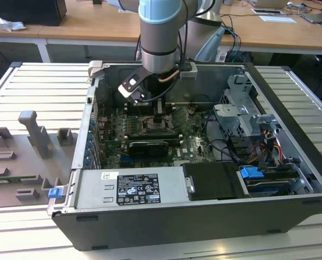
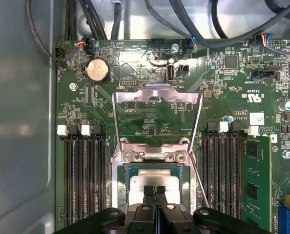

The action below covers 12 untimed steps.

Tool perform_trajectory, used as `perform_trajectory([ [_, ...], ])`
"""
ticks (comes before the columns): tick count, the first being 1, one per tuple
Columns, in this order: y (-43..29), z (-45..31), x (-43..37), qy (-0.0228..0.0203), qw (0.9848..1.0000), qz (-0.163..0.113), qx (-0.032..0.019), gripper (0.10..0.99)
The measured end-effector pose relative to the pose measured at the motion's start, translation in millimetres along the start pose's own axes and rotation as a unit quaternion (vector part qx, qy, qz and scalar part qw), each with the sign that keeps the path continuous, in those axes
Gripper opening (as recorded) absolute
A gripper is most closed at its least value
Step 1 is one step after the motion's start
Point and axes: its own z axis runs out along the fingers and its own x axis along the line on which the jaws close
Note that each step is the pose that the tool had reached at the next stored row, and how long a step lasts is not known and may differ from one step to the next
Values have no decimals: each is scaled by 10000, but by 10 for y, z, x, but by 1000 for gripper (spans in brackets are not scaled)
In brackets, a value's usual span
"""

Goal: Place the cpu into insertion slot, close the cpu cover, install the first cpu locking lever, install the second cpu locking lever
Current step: 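Place the cpu into insertion slot, then close the cpu cover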

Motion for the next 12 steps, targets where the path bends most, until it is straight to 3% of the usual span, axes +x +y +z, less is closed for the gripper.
perform_trajectory([
  [12, 23, -68, 2, 0, 10000, -1, 1, 106],
])
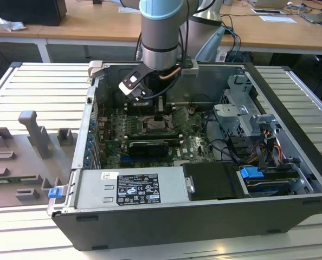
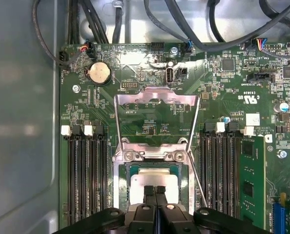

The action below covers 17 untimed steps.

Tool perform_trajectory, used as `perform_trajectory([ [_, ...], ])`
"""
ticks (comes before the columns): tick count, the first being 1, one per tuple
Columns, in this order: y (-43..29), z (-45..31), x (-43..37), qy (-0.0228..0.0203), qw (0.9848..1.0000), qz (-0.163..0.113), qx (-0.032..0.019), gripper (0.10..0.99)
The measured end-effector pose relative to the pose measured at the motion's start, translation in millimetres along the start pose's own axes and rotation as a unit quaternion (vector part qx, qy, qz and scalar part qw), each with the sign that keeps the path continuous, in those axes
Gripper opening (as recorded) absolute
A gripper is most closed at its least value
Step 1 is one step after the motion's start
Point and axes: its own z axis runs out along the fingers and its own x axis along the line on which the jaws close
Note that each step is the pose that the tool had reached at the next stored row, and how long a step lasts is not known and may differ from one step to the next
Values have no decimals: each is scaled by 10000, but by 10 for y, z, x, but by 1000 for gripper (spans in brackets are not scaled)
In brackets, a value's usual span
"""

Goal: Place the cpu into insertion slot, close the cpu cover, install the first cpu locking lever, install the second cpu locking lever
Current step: 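Close the cpu cover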

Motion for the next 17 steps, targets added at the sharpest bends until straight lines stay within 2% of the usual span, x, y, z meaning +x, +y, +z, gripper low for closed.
perform_trajectory([
  [2, 62, 3, 0, -1, 10000, 1, 2, 106],
  [7, 72, -7, 2, -7, 10000, 1, 3, 106],
  [8, 74, -34, 3, -21, 10000, -1, 3, 106],
  [9, 77, -102, 5, -45, 10000, -1, 2, 106],
  [11, 112, -110, 3, -48, 10000, -1, 3, 106],
  [13, 115, -163, 4, -47, 10000, -1, 3, 106],
  [15, 116, -171, 5, -45, 10000, -2, 2, 106],
  [17, 148, -170, 5, -46, 10000, -2, 2, 106],
])
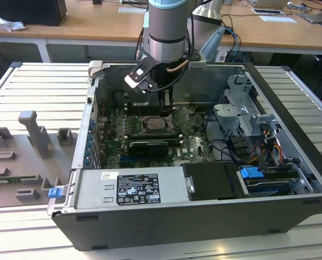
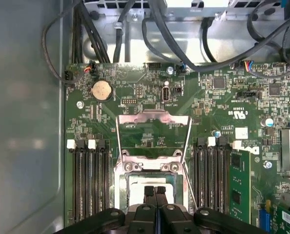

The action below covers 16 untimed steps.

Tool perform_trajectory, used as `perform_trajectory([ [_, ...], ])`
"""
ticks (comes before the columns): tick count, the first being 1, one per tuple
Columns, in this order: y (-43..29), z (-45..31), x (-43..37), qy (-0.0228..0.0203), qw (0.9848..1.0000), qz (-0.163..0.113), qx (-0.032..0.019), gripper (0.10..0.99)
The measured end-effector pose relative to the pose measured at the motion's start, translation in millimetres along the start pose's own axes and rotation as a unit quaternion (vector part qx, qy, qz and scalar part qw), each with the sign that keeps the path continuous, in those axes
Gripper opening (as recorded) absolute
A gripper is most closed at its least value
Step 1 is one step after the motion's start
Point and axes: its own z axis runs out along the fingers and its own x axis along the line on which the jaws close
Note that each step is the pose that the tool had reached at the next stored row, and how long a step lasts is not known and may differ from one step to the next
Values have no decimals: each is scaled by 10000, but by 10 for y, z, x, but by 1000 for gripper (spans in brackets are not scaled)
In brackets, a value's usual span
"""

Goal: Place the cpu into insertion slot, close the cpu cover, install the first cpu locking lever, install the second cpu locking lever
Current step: 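Close the cpu cover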

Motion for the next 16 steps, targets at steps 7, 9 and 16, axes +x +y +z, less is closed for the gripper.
perform_trajectory([
  [7, 14, -74, 1, 0, 10000, 0, 0, 106],
  [9, 19, -96, 2, 0, 10000, -1, 0, 106],
  [16, 55, -157, 3, -1, 10000, 0, 0, 106],
])
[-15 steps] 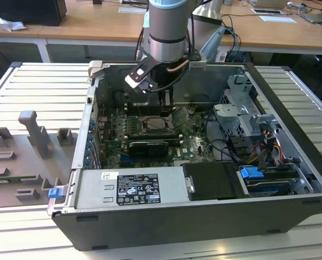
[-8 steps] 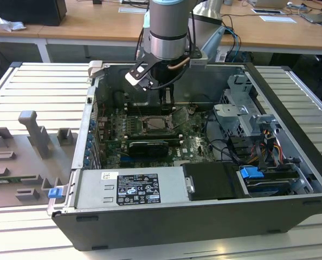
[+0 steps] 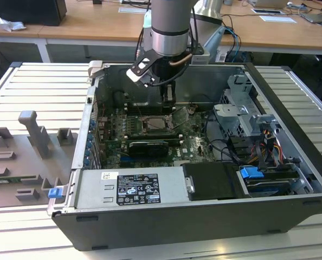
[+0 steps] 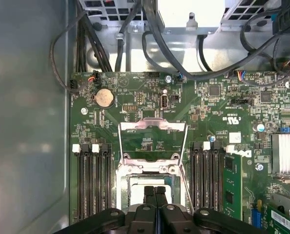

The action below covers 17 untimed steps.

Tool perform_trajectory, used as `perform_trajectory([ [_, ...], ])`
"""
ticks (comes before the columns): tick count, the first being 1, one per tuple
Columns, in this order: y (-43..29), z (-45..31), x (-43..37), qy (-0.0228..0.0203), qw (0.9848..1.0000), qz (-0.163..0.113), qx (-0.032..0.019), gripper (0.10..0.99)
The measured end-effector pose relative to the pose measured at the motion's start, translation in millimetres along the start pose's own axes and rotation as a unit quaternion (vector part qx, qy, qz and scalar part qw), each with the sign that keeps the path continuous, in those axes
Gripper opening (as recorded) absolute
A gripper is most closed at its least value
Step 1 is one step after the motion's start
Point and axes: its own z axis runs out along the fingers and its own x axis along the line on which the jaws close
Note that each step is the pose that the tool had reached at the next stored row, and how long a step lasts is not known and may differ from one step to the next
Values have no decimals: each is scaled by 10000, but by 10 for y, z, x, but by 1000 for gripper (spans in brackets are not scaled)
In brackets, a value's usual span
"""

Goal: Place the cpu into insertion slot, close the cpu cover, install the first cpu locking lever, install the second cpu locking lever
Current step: 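Close the cpu cover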

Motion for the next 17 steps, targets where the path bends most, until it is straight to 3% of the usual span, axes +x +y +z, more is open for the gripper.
perform_trajectory([
  [4, 52, -63, 1, -3, 10000, 0, 2, 106],
  [10, 203, -58, 3, -3, 10000, 0, 19, 106],
  [17, 303, -52, 4, -4, 10000, 0, 19, 106],
])
